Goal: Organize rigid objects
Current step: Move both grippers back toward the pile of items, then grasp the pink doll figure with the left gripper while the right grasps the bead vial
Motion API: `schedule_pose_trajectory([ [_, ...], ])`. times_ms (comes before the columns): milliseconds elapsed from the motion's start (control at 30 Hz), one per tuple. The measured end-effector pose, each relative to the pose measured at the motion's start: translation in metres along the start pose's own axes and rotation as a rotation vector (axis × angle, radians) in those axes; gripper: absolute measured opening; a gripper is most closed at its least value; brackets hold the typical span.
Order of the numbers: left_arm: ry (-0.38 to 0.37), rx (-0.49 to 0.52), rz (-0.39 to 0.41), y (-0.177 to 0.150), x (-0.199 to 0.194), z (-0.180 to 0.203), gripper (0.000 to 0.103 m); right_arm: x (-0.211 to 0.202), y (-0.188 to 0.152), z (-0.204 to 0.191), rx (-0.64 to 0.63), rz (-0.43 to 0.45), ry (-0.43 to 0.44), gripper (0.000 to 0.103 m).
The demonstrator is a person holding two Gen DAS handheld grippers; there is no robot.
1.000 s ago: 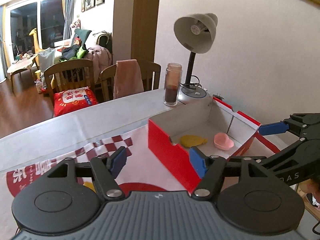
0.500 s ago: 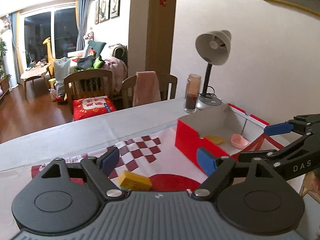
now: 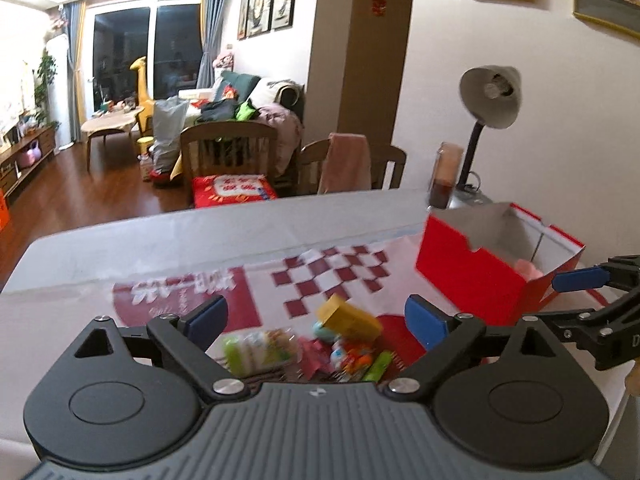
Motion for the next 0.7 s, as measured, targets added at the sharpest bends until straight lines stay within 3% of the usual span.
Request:
schedule_pose_trajectory([
  [300,0.038,-0.01,-0.092,-0.053,0.02,-0.034,0.096,0.037,-0.035,-0.038,-0.064,-0.077,0.045,0.103],
  [700,0.057,0.016,-0.204,-0.112,0.055,-0.038,0.096,0.087,-0.079,-0.085,-0.279,-0.192,0.07,0.101],
])
Point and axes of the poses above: each gripper's, at about its wrist camera, not at the fingertips, and x roughly the way its jaws point, z to its right, y to its top, the point moved 8 cm from there along x, roughly the way its jaws point, and after that the axes turned 8 degrees about y, right-handed, at the moved point
